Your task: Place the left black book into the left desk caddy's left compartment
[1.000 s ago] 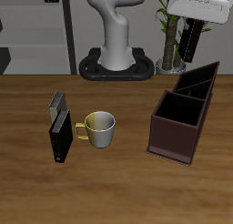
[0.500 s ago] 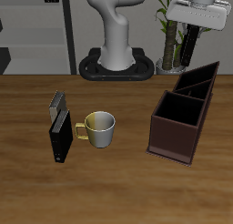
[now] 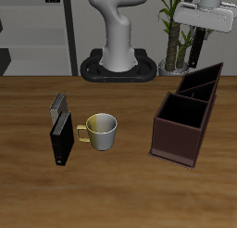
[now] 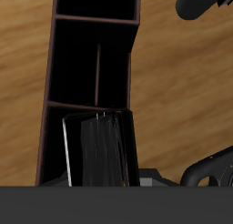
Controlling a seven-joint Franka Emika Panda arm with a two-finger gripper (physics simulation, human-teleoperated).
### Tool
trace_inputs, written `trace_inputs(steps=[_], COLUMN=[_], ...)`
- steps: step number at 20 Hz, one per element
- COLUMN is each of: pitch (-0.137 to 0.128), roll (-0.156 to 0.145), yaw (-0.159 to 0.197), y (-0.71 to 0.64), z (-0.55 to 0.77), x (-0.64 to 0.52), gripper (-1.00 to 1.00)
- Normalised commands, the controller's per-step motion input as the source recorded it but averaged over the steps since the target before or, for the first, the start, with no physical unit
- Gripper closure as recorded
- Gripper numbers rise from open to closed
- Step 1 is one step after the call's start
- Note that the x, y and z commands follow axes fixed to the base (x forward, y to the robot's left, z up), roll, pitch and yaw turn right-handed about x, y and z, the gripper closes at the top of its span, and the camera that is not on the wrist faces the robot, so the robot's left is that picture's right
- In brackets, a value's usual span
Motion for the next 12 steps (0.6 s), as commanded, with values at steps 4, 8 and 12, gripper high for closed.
trace_inputs(steps=[4, 8, 12], pitch=[-0.006, 0.021, -0.002], roll=[0.041, 0.028, 0.051], yaw=[-0.028, -0.012, -0.001], y=[0.19, 0.13, 0.16], z=[-0.06, -0.04, -0.02], x=[-0.13, -0.05, -0.02], gripper=[1.00, 1.00, 1.00])
